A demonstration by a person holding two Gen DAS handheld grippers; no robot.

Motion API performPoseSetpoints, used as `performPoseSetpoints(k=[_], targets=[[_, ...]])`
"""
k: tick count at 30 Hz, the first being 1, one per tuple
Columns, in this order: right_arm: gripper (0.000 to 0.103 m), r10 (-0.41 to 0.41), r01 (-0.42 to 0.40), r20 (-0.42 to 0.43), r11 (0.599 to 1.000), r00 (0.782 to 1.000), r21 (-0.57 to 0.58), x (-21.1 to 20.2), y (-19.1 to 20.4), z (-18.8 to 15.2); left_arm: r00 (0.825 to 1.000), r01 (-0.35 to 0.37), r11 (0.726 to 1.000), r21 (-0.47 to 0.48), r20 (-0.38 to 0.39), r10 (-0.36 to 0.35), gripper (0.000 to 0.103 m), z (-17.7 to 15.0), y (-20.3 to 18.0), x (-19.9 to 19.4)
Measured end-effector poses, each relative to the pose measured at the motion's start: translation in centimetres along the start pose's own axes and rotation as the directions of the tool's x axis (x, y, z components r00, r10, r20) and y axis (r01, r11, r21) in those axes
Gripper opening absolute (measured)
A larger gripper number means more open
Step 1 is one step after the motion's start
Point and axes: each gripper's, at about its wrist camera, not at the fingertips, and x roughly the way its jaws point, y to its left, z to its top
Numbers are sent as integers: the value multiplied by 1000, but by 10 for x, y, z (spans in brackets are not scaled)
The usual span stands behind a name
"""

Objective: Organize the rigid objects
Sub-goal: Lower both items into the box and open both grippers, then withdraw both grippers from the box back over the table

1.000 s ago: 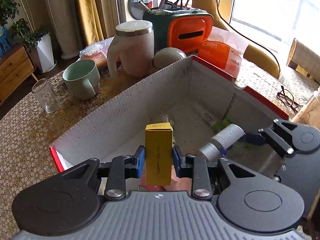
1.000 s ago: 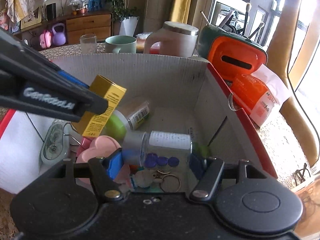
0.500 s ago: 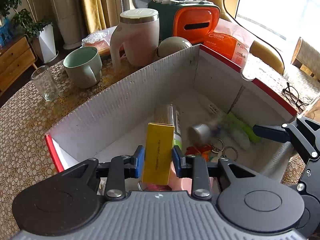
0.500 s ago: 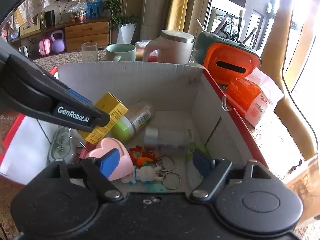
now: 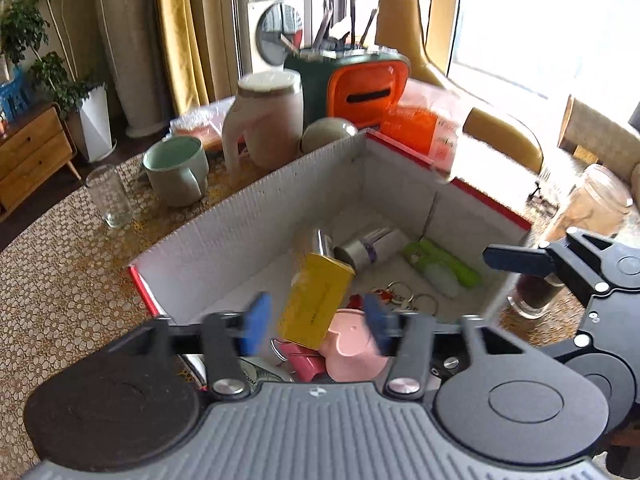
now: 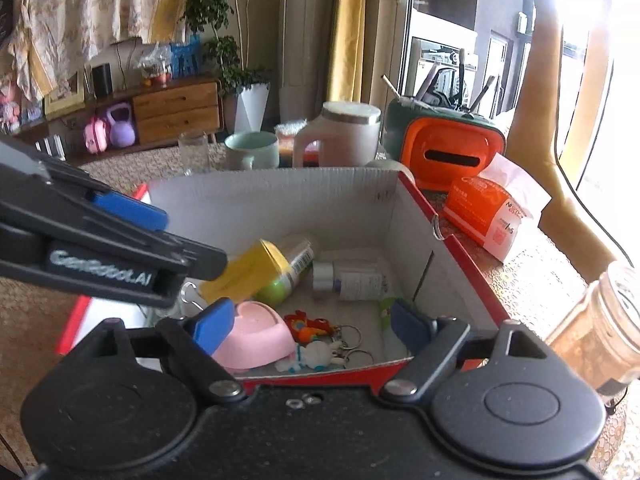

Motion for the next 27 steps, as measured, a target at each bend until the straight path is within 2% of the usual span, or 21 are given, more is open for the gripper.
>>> performPoseSetpoints(k=[6, 9, 11, 18, 20, 25, 27], targets=[[90, 21, -21, 30, 999, 999, 25, -20, 4, -2, 999, -3, 1000, 9, 50, 2, 63, -7, -1, -29], [97, 38, -40, 53, 998, 998, 39, -30, 5, -4, 998, 2, 1000, -7, 63, -2, 64, -13, 2, -42], [102, 51, -54, 75, 997, 996, 46, -39, 5, -6, 997, 11, 1000, -18, 74, -9, 67, -17, 5, -50], [103, 83, -93, 125, 993, 989, 77, -68, 11, -13, 995, 19, 999, -36, 103, -16, 76, -35, 9, -78], [103, 91, -104, 141, 990, 986, 90, -77, 11, -17, 993, 23, 999, -44, 117, -18, 83, -41, 11, -86], [103, 87, -106, 172, 989, 981, 103, -97, 10, -28, 992, 25, 997, -70, 124, -16, 84, -55, 16, -104], [103, 99, -121, 186, 986, 978, 112, -105, 9, -31, 991, 18, 997, -79, 137, -7, 89, -62, 17, -111]])
